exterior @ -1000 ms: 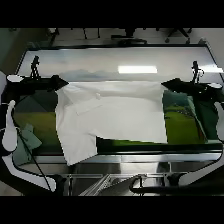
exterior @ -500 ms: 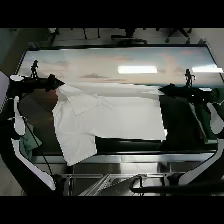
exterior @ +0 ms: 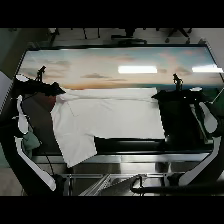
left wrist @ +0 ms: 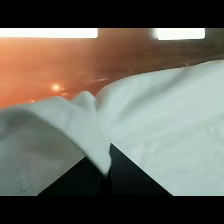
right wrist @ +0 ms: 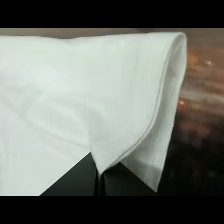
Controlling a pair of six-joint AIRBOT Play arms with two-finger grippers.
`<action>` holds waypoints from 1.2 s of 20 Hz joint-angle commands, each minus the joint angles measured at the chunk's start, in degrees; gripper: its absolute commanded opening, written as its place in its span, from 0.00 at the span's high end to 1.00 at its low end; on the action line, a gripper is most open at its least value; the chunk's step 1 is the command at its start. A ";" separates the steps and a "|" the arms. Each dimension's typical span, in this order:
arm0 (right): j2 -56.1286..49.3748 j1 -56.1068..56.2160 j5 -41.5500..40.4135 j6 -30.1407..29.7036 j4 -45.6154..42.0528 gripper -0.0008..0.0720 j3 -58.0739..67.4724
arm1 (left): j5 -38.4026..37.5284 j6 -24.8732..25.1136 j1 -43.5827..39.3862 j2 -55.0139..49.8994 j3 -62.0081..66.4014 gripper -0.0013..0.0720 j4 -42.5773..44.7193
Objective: Fold the shirts.
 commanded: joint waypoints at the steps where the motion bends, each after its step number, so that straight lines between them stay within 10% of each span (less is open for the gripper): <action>1: -0.20 0.55 -1.25 0.24 -1.33 0.97 0.07 | -0.37 0.07 -0.22 -0.09 0.13 0.96 4.20; 4: 0.35 0.57 -0.98 0.24 -0.37 0.92 0.07 | -1.16 0.07 -0.72 0.15 0.15 0.95 3.80; 5: 0.85 0.55 -0.72 0.24 -0.07 0.74 0.09 | -1.64 0.07 -0.94 0.61 0.13 0.82 3.80; 6: 1.75 0.55 0.04 0.24 -0.22 0.65 0.09 | -1.73 -0.17 -1.09 1.40 0.13 0.33 3.78; 7: 2.89 0.44 1.03 0.33 -0.59 0.63 0.09 | -1.75 -0.87 -1.14 2.43 0.13 0.24 3.80; 9: 6.21 -0.11 3.08 3.32 -3.91 0.46 0.09 | -3.21 -3.28 -0.76 5.49 0.13 0.23 3.89; 14: 17.90 -4.57 9.16 15.89 -22.80 0.45 0.04 | -16.63 -14.23 2.23 16.15 -3.13 0.23 11.56; 24: 29.86 -12.00 11.98 16.96 -24.92 0.45 -23.08 | -7.37 -15.47 7.15 50.99 -71.73 0.23 14.62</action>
